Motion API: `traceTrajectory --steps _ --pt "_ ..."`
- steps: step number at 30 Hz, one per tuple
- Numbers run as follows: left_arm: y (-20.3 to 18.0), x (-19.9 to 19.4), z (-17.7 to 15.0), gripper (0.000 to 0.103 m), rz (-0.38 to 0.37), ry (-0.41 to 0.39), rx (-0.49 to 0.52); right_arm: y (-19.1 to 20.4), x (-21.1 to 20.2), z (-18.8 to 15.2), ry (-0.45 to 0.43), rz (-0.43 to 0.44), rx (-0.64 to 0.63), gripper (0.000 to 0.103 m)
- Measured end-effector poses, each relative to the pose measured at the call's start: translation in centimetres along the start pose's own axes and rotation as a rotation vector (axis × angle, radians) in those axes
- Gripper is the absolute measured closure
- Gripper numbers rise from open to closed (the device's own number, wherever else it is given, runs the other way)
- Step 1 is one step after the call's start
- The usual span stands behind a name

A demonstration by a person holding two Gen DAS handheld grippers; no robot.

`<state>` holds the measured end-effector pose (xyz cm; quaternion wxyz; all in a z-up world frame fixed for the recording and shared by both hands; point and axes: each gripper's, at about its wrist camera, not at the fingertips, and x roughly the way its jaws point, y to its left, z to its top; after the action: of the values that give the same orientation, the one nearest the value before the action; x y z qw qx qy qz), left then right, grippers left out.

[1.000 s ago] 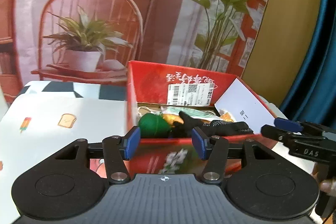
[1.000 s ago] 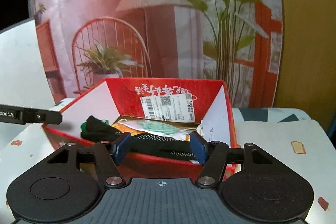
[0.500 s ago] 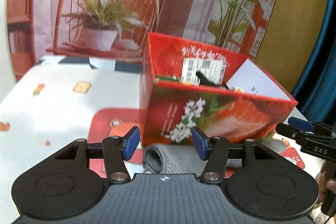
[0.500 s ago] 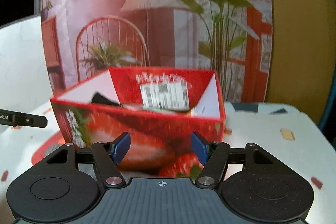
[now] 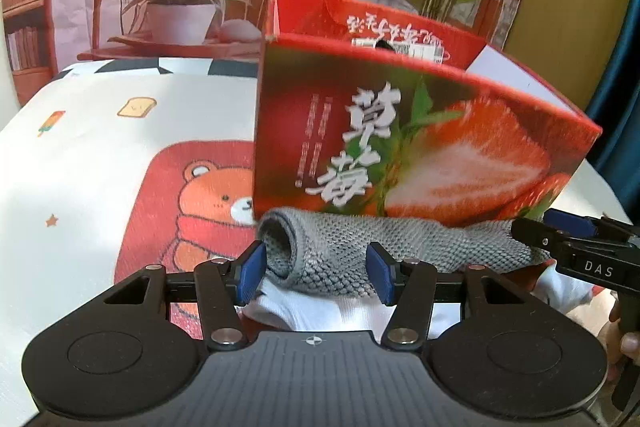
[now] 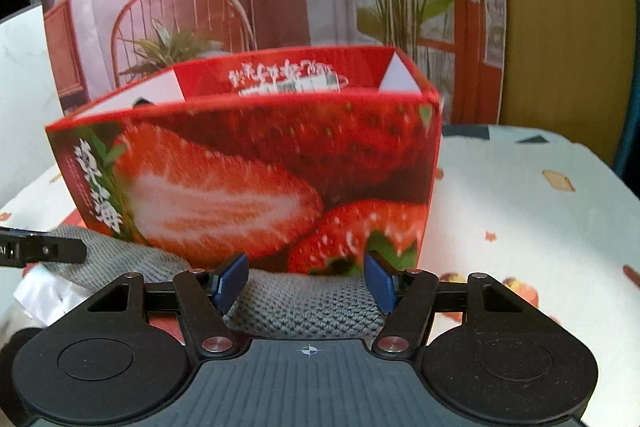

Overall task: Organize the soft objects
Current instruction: 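Move both tools down to the grey knit cloth, then close both tools on the grey knit cloth and lift it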

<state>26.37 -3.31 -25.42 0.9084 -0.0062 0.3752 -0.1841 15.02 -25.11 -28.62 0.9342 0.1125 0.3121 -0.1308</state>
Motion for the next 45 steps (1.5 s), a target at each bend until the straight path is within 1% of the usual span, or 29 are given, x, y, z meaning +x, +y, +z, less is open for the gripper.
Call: traceTrajectory --steps 5,7,11,19,31,34,39,45 --pt "-0.2 0.3 -0.4 0.045 0.009 0.007 0.021 -0.3 0.5 -0.7 0.017 0.003 0.006 0.041" --pt "-0.3 0.4 -0.5 0.045 0.013 0.011 0.026 -0.2 0.7 -0.7 0.032 0.005 -0.005 0.039" --pt "-0.2 0.5 -1.0 0.044 0.019 0.005 0.027 0.2 0.9 -0.8 0.042 0.003 -0.028 0.036" --pt "-0.2 0.5 -1.5 0.042 0.023 -0.01 0.022 0.1 0.9 -0.9 0.036 0.008 -0.02 0.036" --pt "-0.2 0.2 -2.4 0.041 0.022 -0.049 0.031 -0.1 0.9 -1.0 0.035 0.013 -0.015 0.035" --pt "-0.2 0.2 -2.5 0.041 0.02 -0.052 0.03 -0.1 0.8 -1.0 0.029 0.01 -0.013 0.036" --pt "0.0 0.2 -2.6 0.041 0.017 -0.057 0.031 -0.1 0.2 -1.2 -0.003 -0.016 -0.007 0.036" --pt "0.2 0.1 -2.7 0.041 0.013 -0.065 0.03 -0.9 0.0 -1.2 -0.017 -0.021 0.034 0.036"
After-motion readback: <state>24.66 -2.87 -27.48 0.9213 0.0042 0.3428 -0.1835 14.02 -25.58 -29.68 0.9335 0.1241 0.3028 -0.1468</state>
